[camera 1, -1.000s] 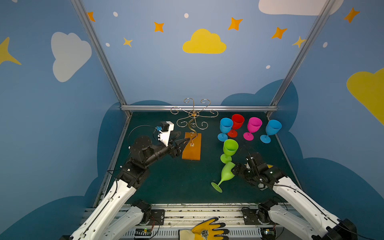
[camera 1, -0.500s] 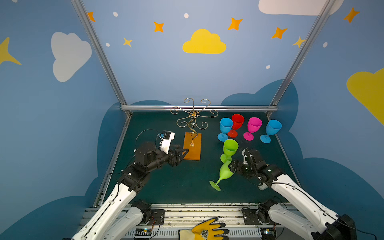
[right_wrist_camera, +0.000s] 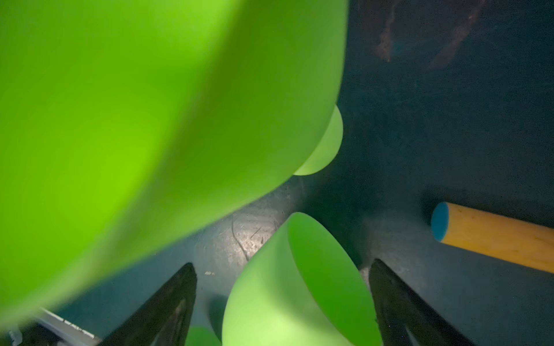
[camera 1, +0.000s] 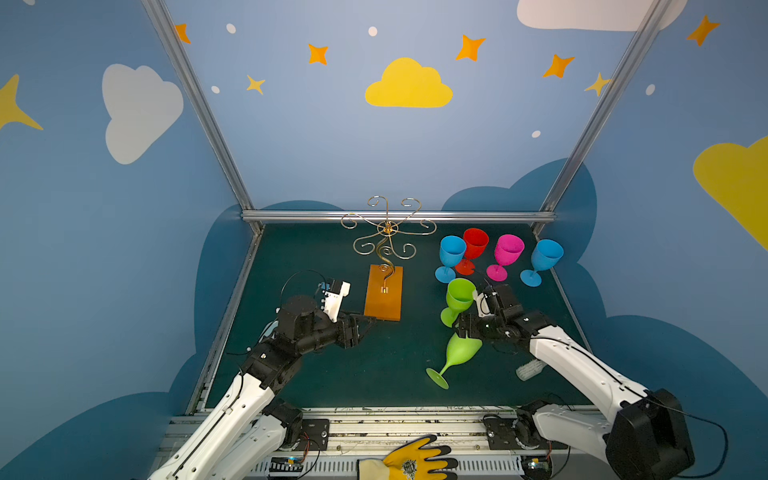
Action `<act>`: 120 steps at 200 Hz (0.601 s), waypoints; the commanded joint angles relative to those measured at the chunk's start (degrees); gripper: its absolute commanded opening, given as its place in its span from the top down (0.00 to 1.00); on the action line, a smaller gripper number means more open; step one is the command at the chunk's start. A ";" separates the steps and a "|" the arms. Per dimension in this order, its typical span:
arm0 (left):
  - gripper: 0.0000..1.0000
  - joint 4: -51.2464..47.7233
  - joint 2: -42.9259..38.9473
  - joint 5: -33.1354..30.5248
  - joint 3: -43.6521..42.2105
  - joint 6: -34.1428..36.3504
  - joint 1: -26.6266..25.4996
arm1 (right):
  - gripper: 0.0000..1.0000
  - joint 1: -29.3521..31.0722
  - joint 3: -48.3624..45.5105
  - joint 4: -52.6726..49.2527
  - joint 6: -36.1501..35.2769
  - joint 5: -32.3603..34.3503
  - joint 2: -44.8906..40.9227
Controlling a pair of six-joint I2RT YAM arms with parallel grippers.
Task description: Take the wine glass off the wine glass rack
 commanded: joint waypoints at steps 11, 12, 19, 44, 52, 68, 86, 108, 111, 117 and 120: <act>0.36 -1.63 -1.31 1.23 -0.69 -0.55 -0.20 | 0.14 0.05 3.58 -7.06 0.17 -9.72 5.49; 0.36 -1.63 -1.35 1.23 -0.65 -0.47 -0.20 | 0.14 0.13 3.68 -7.20 0.22 -9.96 5.70; 0.36 -1.82 -1.37 1.23 -0.41 -0.39 -0.19 | 0.15 0.38 4.33 -8.25 0.36 -11.86 7.13; 0.36 -2.76 -1.34 1.14 0.29 0.19 -0.20 | 0.18 2.80 5.23 -10.47 0.85 -12.00 9.04; 0.36 -2.83 -1.46 1.18 0.38 0.26 -0.21 | 0.18 3.49 5.06 -10.39 1.36 -10.71 8.32; 0.36 -2.71 -1.68 0.90 0.36 0.34 -0.19 | 0.18 3.57 4.90 -10.10 2.29 -9.28 6.73; 0.36 -2.59 -1.47 0.70 0.33 0.32 -0.24 | 0.18 3.55 5.94 -11.36 3.01 -7.13 5.42; 0.36 -2.34 -1.31 0.88 0.62 0.42 -0.19 | 0.16 3.14 7.10 -13.79 3.16 -5.73 4.65; 0.36 -2.29 -1.31 0.89 0.70 0.51 -0.19 | 0.16 3.06 7.23 -14.18 3.17 -5.61 4.66; 0.36 -2.34 -1.28 0.88 0.86 0.66 -0.19 | 0.16 2.86 7.37 -15.08 3.42 -5.32 4.77; 0.36 -2.34 -1.22 0.88 0.87 0.81 -0.19 | 0.16 2.72 7.44 -15.59 3.43 -5.14 4.88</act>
